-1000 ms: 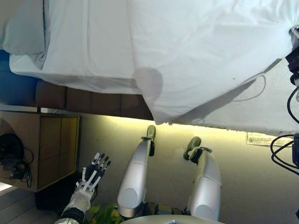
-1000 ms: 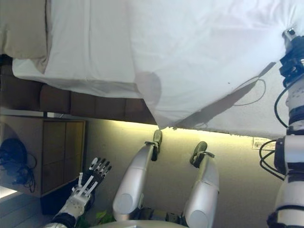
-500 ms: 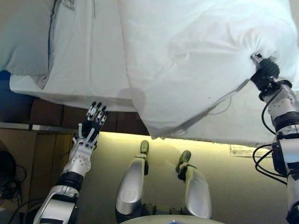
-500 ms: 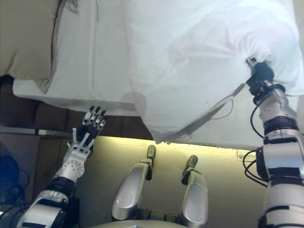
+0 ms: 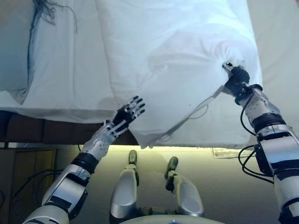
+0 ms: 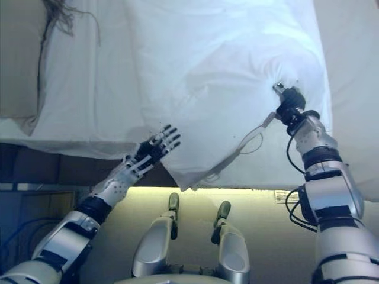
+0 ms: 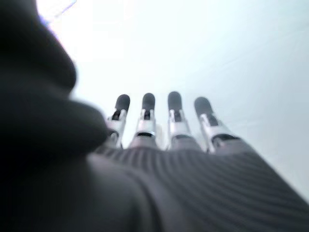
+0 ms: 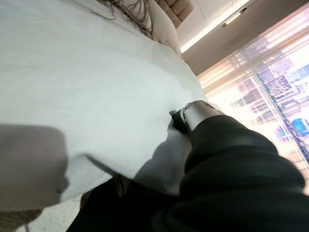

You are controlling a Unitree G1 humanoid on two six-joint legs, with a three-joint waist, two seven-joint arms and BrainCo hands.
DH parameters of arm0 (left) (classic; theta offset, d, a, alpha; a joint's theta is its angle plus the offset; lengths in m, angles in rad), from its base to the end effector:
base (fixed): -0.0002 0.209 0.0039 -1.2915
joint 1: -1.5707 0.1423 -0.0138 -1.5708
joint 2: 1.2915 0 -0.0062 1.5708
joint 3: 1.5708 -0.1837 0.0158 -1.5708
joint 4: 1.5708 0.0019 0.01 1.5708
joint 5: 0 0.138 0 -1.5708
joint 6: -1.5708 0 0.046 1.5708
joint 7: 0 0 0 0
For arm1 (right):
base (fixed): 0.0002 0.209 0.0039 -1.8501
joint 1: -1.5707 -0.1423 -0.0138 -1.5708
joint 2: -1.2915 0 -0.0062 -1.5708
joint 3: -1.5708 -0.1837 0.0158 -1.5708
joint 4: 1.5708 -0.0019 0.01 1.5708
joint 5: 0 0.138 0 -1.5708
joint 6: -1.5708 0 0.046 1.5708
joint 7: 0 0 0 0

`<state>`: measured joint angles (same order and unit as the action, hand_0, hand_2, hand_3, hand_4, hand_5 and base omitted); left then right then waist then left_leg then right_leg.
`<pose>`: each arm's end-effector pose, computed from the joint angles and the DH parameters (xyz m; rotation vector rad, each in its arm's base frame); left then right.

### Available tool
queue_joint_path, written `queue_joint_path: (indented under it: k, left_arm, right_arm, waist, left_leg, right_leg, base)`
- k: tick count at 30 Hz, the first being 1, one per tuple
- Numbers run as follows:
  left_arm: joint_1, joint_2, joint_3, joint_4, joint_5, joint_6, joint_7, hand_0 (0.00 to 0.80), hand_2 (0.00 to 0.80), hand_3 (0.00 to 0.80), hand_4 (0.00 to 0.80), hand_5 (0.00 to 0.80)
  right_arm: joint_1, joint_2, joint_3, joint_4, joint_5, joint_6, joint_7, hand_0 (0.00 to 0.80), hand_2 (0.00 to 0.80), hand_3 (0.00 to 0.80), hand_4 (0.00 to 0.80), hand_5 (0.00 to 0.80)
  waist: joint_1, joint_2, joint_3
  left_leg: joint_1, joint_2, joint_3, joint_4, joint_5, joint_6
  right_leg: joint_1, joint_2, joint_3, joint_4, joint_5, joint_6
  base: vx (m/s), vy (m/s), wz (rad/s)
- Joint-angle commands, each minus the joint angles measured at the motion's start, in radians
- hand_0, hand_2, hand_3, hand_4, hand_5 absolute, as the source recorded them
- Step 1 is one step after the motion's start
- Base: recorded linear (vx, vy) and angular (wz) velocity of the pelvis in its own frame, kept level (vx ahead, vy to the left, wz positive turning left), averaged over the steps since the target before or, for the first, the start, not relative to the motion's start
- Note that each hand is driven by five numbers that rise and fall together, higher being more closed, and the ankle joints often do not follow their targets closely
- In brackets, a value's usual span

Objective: Make the bed neatly

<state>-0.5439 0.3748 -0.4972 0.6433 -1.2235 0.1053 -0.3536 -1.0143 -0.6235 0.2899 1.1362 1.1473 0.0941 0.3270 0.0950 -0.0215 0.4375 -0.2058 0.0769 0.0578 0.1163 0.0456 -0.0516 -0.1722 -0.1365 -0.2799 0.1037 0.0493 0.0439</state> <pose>0.2869 0.1538 0.0392 -0.6444 0.3361 -0.5509 0.3467 -0.2678 0.1601 0.4709 0.0367 0.1066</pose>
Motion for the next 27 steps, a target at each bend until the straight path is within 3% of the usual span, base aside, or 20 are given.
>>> queue_joint_path:
  k: [1,10,14,20,27]
  left_arm:
    - [-0.013,-0.079,-0.042,0.060,-0.088,0.124,-0.038,0.000,0.000,0.000,0.000,0.000]
    - [-0.008,-0.223,-0.050,0.184,-0.237,0.338,-0.005,0.000,0.000,0.000,0.000,0.000]
    - [-0.026,-0.268,-0.030,0.210,-0.339,0.368,0.048,0.000,0.000,0.000,0.000,0.000]
    - [-0.093,-0.327,-0.001,0.218,-0.516,0.287,0.100,0.000,0.000,0.000,0.000,0.000]
    - [-0.174,-0.383,0.036,0.198,-0.706,0.097,0.083,0.000,0.000,0.000,0.000,0.000]
  right_arm:
    - [-0.088,-0.001,0.040,-0.107,0.096,-0.065,0.009,0.800,0.800,0.800,0.800,0.800]
    - [-0.087,0.085,0.062,-0.235,0.158,-0.105,-0.013,0.800,0.800,0.800,0.800,0.800]
    - [-0.063,0.116,0.057,-0.316,0.188,-0.123,-0.026,0.800,0.800,0.800,0.800,0.800]
    - [-0.029,0.151,0.063,-0.456,0.208,-0.152,-0.058,0.800,0.800,0.800,0.800,0.800]
    - [0.035,0.183,0.057,-0.621,0.171,-0.154,-0.075,0.800,0.800,0.800,0.800,0.800]
  waist:
    - [-0.010,-0.022,-0.068]
    - [-0.035,-0.094,-0.051]
    - [-0.049,-0.133,-0.045]
    - [-0.095,-0.151,-0.026]
    - [-0.150,-0.170,-0.002]
  left_leg:
    - [-0.024,0.089,0.013,-0.011,0.010,-0.053]
    - [-0.027,0.124,0.031,0.000,-0.003,-0.057]
    - [-0.028,0.139,0.040,0.014,-0.016,-0.059]
    - [-0.047,0.153,0.053,0.053,-0.027,-0.068]
    - [-0.061,0.174,0.069,0.075,-0.028,-0.085]
  right_leg:
    - [-0.018,-0.056,0.022,0.013,0.009,0.079]
    - [-0.016,-0.020,0.046,-0.004,0.014,0.074]
    - [-0.009,-0.007,0.053,-0.012,0.017,0.076]
    - [-0.025,0.011,0.088,-0.002,0.015,0.070]
    - [-0.045,0.030,0.119,0.001,0.012,0.063]
  base:
    - [-0.011,-0.083,-0.02]
    - [0.012,-0.129,-0.11]
    - [0.029,-0.168,-0.08]
    - [0.000,-0.080,-0.14]
    - [-0.007,-0.056,-0.14]
